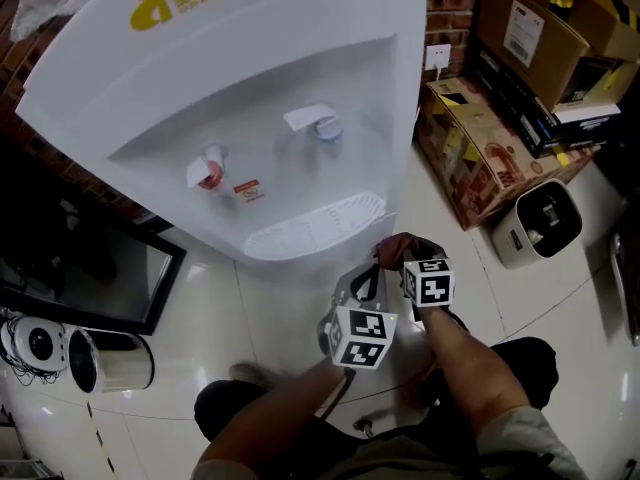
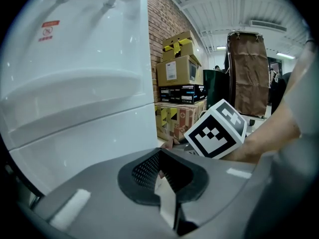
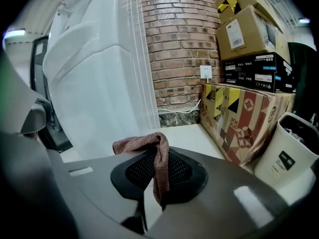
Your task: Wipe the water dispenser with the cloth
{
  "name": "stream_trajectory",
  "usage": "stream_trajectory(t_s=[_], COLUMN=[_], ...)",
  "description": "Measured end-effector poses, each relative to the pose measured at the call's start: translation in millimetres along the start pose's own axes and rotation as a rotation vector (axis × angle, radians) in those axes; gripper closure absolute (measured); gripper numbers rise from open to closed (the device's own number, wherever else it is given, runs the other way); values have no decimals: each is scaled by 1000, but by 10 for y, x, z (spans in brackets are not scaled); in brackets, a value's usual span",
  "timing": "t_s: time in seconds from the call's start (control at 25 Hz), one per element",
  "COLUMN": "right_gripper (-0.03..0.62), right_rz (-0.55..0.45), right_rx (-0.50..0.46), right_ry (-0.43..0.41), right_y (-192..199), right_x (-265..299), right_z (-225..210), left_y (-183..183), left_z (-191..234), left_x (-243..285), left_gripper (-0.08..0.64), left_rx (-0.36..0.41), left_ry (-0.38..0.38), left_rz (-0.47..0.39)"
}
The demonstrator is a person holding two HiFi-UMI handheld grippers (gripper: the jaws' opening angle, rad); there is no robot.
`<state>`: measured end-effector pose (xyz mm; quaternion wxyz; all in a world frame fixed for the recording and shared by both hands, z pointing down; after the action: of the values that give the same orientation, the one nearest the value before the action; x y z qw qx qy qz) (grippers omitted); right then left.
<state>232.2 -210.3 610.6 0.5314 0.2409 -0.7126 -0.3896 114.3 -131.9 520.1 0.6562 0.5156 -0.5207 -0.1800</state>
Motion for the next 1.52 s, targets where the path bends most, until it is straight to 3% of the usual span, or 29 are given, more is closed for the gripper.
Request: stream_trajectory(t_s=[0.2, 0.4, 0.6, 0.76, 1.0, 1.24, 1.52], right_gripper=[545, 545, 545, 545, 545, 545, 543], right_rz=[42, 79, 104, 130, 137, 136, 129], right_rx=[0, -60, -92, -79, -40, -52, -49], right_ry=[-48, -169, -343, -378, -295, -309, -244], right_y=[132, 323, 544, 701, 791, 786, 635], right_x=[-16, 55, 212, 367, 660, 652, 548], right_z=[425, 1295, 2227, 2603, 2616, 2560, 1901], left_y=[169, 463, 884, 1128, 1234, 1108, 850], left_z=[301, 751, 1317, 1637, 1711, 1591, 1179], left_x=[-374, -947, -1463, -1726, -1852, -1656, -1158], left_gripper=[560, 560, 560, 560, 560, 560, 560], left_rx=[9, -6, -78, -126, -171, -149, -77], left_ry=[-46, -133, -265, -340, -332, -285, -184], left_rz=[14, 44, 85, 108, 116, 113, 123])
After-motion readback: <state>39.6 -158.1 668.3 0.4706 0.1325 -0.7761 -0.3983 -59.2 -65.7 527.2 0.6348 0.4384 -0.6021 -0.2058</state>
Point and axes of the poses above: the fingertips, and each gripper's own axes: x forward along the fingers, z to its left, y out of its underside, the point moved 6 cm from there along -x, backward along the fingers, and after that the axes turned 2 degrees about -z, right-handed, at the moved point
